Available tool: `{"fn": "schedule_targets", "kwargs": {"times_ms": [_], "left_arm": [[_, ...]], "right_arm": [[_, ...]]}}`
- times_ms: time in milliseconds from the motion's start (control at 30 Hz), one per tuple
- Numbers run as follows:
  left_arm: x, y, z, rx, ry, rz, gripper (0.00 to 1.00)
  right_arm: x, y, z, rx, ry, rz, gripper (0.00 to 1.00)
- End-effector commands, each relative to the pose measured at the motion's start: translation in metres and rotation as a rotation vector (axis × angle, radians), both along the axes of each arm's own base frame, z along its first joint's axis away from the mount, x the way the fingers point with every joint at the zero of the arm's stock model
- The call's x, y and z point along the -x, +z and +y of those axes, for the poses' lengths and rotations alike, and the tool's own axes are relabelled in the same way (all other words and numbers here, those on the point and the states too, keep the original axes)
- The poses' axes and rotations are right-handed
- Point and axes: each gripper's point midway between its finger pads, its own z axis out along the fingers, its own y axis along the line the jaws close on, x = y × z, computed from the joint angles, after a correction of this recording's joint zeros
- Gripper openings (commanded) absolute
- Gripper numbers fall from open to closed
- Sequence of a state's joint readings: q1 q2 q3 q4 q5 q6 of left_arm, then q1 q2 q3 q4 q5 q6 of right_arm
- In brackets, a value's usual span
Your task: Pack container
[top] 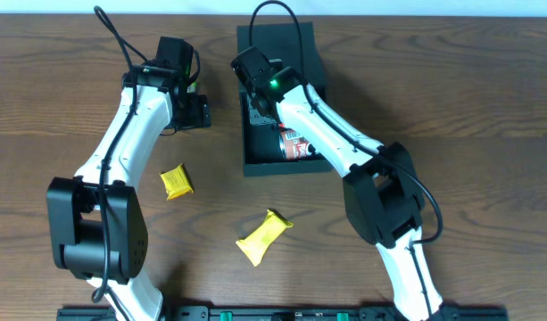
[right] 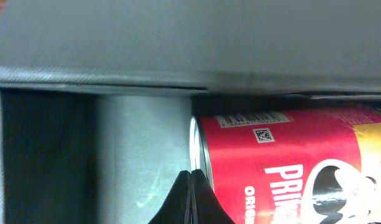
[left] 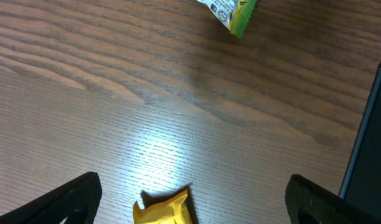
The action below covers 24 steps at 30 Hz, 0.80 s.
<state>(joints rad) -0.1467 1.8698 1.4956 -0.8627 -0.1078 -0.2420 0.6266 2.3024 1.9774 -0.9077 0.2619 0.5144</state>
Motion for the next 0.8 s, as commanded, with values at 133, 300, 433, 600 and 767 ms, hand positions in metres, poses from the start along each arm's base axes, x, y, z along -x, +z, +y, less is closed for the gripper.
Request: {"fn": "schedule_targets", "kwargs": {"times_ms": [133, 300, 433, 600, 767], "left_arm": [[-0.004, 0.014, -0.001, 0.017, 0.021, -0.042, 0.95], [-0.004, 0.014, -0.002, 0.023, 0.019, -0.040, 0.95], [-0.004, 0.014, -0.004, 0.034, 0.016, -0.039, 0.96], [-0.004, 0.014, -0.004, 0.034, 0.016, -0.042, 0.95], [-0.005, 0.014, -0.004, 0.035, 0.016, -0.045, 0.95]], "right_arm": [[-0.015, 0.014, -0.016, 0.019, -0.096, -0.069, 0.01], [-0.022, 0.017, -0.029, 0.037, -0.141, -0.092, 0.01], [-0.021, 0.014, -0.028, 0.010, -0.137, -0.065, 0.02], [0.005, 0.040, -0.009, -0.104, -0.074, 0.059, 0.01], [0.039, 0.049, 0.009, -0.264, -0.006, 0.240, 0.01]]}}
